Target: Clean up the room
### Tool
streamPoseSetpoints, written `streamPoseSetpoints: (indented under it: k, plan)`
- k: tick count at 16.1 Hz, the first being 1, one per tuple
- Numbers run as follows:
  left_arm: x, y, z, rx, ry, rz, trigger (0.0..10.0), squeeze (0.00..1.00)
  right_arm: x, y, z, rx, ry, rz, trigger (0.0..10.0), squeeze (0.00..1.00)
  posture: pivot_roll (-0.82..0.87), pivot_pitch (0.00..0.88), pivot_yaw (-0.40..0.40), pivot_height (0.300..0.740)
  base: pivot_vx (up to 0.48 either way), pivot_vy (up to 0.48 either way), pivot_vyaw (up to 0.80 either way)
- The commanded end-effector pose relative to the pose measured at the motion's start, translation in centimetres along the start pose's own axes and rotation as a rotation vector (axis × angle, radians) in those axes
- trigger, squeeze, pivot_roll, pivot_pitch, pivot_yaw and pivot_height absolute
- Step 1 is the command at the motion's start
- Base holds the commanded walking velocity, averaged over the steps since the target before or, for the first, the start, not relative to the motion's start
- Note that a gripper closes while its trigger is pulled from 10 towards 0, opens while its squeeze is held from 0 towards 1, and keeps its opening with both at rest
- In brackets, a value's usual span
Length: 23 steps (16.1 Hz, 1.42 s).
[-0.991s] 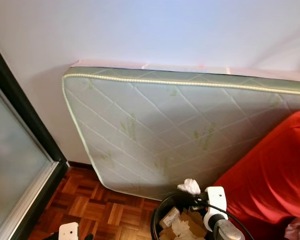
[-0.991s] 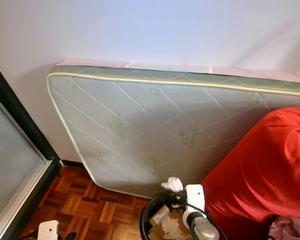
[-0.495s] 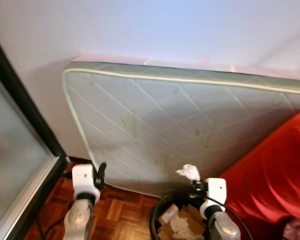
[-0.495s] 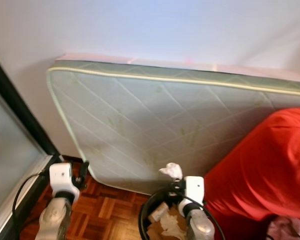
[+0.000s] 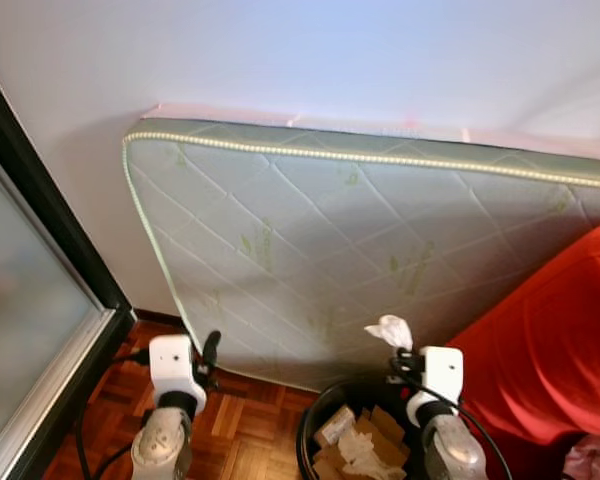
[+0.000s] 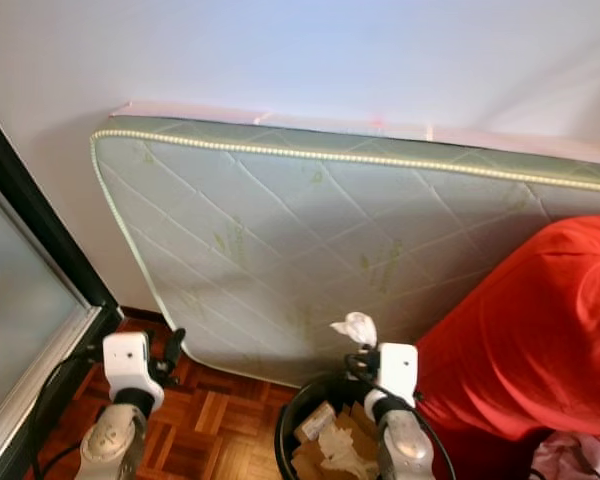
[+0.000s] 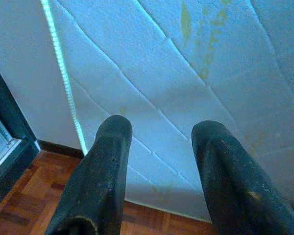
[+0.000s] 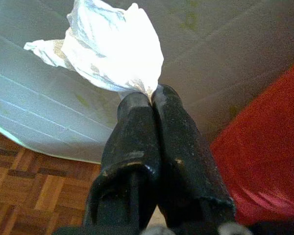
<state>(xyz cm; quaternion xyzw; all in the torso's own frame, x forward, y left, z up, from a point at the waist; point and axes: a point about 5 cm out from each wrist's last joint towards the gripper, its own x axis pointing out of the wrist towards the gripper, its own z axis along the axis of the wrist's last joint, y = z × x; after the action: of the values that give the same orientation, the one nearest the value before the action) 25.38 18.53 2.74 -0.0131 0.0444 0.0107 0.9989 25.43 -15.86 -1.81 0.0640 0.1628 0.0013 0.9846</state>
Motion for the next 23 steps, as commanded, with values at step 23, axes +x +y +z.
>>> streamPoseSetpoints:
  k: [23]
  plan:
    - [-0.4, -0.1, 0.1, -0.003, 0.048, -0.007, 10.0, 0.0, 0.2, 0.4, -0.4, 0.007, 0.056, -0.013, 10.0, 0.0, 0.03, 0.024, -0.012, 0.661, 0.0, 0.0, 0.0]
